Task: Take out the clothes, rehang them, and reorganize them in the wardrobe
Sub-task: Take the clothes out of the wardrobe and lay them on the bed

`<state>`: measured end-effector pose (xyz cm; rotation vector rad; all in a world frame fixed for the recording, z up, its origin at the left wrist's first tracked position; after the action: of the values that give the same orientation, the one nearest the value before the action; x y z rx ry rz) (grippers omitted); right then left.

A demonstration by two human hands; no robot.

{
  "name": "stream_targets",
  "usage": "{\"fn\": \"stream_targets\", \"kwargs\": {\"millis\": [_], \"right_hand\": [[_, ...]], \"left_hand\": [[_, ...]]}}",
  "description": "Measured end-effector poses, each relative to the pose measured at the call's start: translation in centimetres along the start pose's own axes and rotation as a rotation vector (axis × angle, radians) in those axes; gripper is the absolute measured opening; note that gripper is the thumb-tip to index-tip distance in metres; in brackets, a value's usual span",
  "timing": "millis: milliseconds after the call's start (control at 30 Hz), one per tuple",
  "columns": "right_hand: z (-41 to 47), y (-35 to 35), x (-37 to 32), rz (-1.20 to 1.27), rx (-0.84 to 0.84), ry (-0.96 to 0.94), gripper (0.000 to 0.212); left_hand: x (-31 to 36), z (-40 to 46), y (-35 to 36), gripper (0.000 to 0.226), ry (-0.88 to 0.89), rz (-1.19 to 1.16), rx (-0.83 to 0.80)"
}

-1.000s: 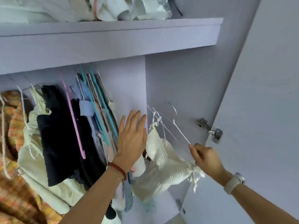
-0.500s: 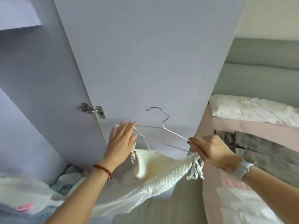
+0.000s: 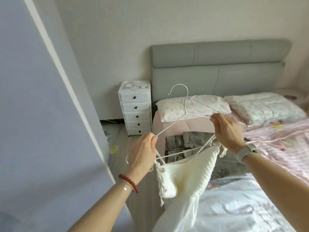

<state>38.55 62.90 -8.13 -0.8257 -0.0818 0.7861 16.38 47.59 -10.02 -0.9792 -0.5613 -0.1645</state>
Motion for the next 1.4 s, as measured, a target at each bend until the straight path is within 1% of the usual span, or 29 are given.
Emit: {"fn": "stream_targets", "kwargs": {"millis": [67,100,200,267,333,433,533,633,700,800,933,1000,1100,1167,1267,1400], "right_hand": [[1.2,-0.2,3.2,-0.063,-0.079,0.062,0.025],[1.6,-0.2,4.5,-0.100,-0.133,0.095,0.027],[2.5,0.6,7.0,-0.189,-0.223,0.092,0.032],[3.7,1.5,7.6,-0.104,-0.287,0.095,0.029],[5.5,2.4,7.7,0.058,-0.297,0.159,0.026],[8.4,3.4,6.6,0.256,-0.209,0.294,0.022],[12.0,4.4,5.0,0.342,-0.127,0.380,0.022],[16.8,5.2,3.7,0.402,-0.033,0.404,0.024],[20.6,5.6,3.1,0.438,0.030,0.422,0.025],[26.1,6.0,2.6,0.488,0.145,0.454,0.025],[31.4,6.4,3.2,0.566,0.250,0.515,0.025],[32.7,6.5,4.7,0.576,0.286,0.552,0.026],[33.3,6.8,8.5,0.549,0.332,0.634,0.027],[32.9,7.1,12.0,0.522,0.367,0.711,0.027],[31.5,7.7,18.3,0.465,0.427,0.833,0.027],[28.8,9.6,27.0,0.378,0.441,0.937,0.029]], "left_hand": [[1.7,3.6,2.3,0.026,-0.032,0.073,0.047],[2.3,5.2,3.3,0.027,-0.058,0.116,0.064],[3.3,9.5,5.6,0.028,-0.152,0.155,0.118],[3.6,12.1,6.4,0.028,-0.180,0.138,0.154],[3.7,14.5,6.5,0.028,-0.180,0.141,0.185],[3.6,18.0,5.4,0.027,-0.185,0.144,0.268],[3.5,22.1,3.7,0.025,-0.244,0.096,0.365],[4.3,27.1,1.9,0.026,-0.284,-0.022,0.435],[5.4,30.3,1.0,0.036,-0.229,-0.036,0.477],[6.6,34.2,0.2,0.050,-0.071,-0.011,0.503],[7.1,38.7,0.8,0.053,0.082,0.078,0.450],[7.9,40.7,1.6,0.052,0.139,0.074,0.405],[9.9,43.2,4.2,0.052,0.223,0.041,0.271],[11.3,44.4,7.1,0.052,0.253,0.024,0.159],[13.5,45.6,12.4,0.051,0.285,-0.012,0.037],[15.1,45.8,21.6,0.051,0.329,-0.034,-0.145]]}}
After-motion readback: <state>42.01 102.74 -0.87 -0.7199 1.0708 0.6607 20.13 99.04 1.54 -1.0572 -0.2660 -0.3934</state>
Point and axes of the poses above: each hand's wrist, its own z-axis towards the middle knuckle, its own y-axis out of the palm, x = y × z, the point moved 2 cm from there along z, towards the middle knuckle, and after that the axes turned 3 degrees about y, right-handed, at the moved point
